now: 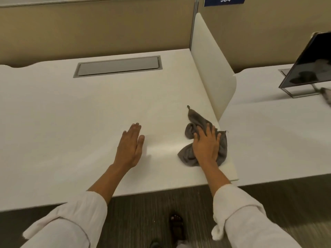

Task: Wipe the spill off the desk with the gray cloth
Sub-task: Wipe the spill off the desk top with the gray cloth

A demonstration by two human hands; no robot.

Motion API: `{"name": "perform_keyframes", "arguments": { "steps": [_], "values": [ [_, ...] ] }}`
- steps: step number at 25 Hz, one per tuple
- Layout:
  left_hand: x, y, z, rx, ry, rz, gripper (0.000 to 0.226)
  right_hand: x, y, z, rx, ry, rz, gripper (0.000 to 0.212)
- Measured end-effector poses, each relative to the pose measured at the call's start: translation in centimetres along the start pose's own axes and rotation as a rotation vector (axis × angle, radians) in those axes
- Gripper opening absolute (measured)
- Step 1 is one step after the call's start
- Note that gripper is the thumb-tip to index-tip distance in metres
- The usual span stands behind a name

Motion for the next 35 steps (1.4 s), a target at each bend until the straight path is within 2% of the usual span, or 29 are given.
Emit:
{"name": "perform_keyframes", "arguments": {
  "steps": [6, 10, 15, 18, 21, 26, 31, 33, 35],
  "values": [
    [-3.9, 0.5, -4.2, -0.037, -0.117, 0.055, 0.058, -11.3, 5.7, -3.5, 0.001, -0.121, -0.051, 0.044],
    [-5.3, 1.0, -5.4, -0.043, -0.153, 0.062, 0.058, -14.6, 9.2, -9.2, -0.048, -0.272, -0.141, 0.050],
    [-5.5, 0.5, -6.3, -0.043, -0.137, 0.073, 0.056, -9.8, 10.9, -17.7, -0.168, -0.474, -0.240, 0.051],
    [-5.8, -1.0, -6.9, -0.027, -0.121, 0.093, 0.055, -2.9, 9.7, -22.1, -0.273, -0.589, -0.274, 0.048],
    [-5.9, -2.7, -6.1, -0.008, -0.088, 0.118, 0.053, 5.1, 6.6, -24.7, -0.479, -0.656, -0.306, 0.045],
    [-2.2, -4.7, -4.0, 0.070, -0.018, 0.075, 0.052, 14.4, 1.3, -24.1, -0.594, -0.603, -0.349, 0.026],
    [1.9, -4.9, -2.7, 0.140, 0.056, 0.003, 0.049, 20.9, -2.7, -19.3, -0.628, -0.634, -0.302, 0.024],
    [3.5, -4.5, -1.6, 0.166, 0.085, -0.052, 0.051, 23.1, -5.0, -15.5, -0.654, -0.522, -0.294, 0.025],
    [4.8, -4.0, -0.5, 0.191, 0.095, -0.107, 0.054, 24.8, -7.2, -10.1, -0.770, -0.168, -0.274, 0.025]
  ]
}}
Point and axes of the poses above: each hand's wrist, its own x-axis away from the middle knuckle, its own y-axis out of the palm, z = x × y, the point moved 5 cm from there along -x, towards the middle knuckle, and after that the axes turned 15 degrees about z, right-handed, at the moved point
